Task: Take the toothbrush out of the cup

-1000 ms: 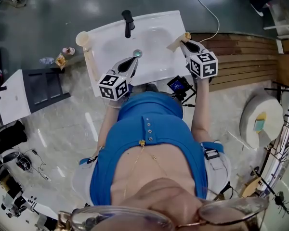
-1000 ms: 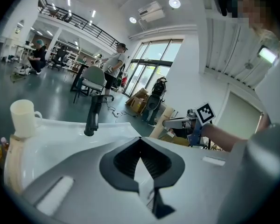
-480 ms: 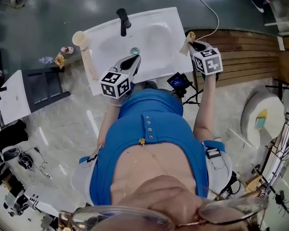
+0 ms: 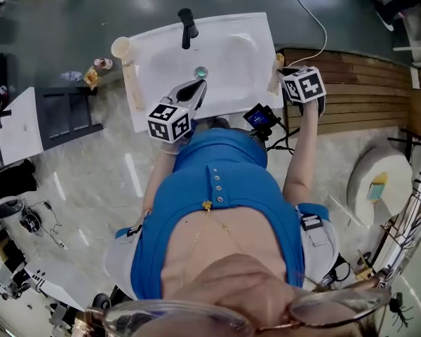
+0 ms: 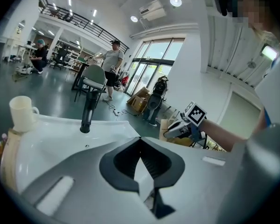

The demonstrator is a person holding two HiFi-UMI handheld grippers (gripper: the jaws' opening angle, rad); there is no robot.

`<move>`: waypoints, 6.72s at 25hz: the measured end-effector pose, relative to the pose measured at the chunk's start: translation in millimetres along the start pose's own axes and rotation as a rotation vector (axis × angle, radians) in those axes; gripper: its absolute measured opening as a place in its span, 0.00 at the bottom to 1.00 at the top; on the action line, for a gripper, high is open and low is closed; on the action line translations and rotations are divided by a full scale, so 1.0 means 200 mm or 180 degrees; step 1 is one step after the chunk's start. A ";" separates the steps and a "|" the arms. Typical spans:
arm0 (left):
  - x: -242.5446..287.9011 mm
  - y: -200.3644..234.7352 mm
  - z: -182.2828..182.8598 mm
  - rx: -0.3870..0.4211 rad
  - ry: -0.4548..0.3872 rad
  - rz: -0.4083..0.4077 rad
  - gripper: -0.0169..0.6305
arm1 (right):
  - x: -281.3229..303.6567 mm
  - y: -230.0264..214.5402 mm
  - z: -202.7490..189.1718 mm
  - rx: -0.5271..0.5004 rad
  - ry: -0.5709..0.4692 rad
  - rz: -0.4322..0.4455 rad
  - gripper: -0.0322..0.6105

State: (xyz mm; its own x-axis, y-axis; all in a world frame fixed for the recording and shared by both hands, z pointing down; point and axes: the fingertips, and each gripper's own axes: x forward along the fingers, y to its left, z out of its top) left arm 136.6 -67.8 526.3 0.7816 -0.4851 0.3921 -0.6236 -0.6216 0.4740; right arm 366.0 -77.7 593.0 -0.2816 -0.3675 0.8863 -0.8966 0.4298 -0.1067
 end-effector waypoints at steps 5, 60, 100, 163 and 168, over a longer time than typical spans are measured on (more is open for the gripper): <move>-0.04 0.01 -0.02 -0.0061 -0.0050 0.0125 0.03 | 0.06 -0.04 0.02 -0.0039 0.0024 0.0009 0.10; -0.21 0.18 -0.06 -0.0536 -0.0379 0.0500 0.03 | 0.59 -0.31 0.00 0.0718 -0.0594 -0.0244 0.20; -0.28 0.22 -0.05 -0.0544 -0.0441 0.0521 0.03 | 0.49 0.05 0.20 0.0061 -0.0750 0.0174 0.15; -0.35 0.01 0.36 0.0616 -0.0698 0.0236 0.03 | -0.23 1.25 0.80 -0.1768 -0.2218 0.1450 0.05; -0.38 0.00 0.41 0.0692 -0.0782 0.0260 0.03 | -0.29 1.29 0.83 -0.1750 -0.2353 0.1468 0.05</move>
State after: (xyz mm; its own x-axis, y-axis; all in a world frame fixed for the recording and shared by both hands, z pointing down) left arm 78.4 -80.2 432.0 0.7257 -0.6559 0.2076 -0.6874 -0.6785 0.2592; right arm 93.4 -82.5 439.9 -0.8652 -0.4069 0.2931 -0.4201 0.9073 0.0195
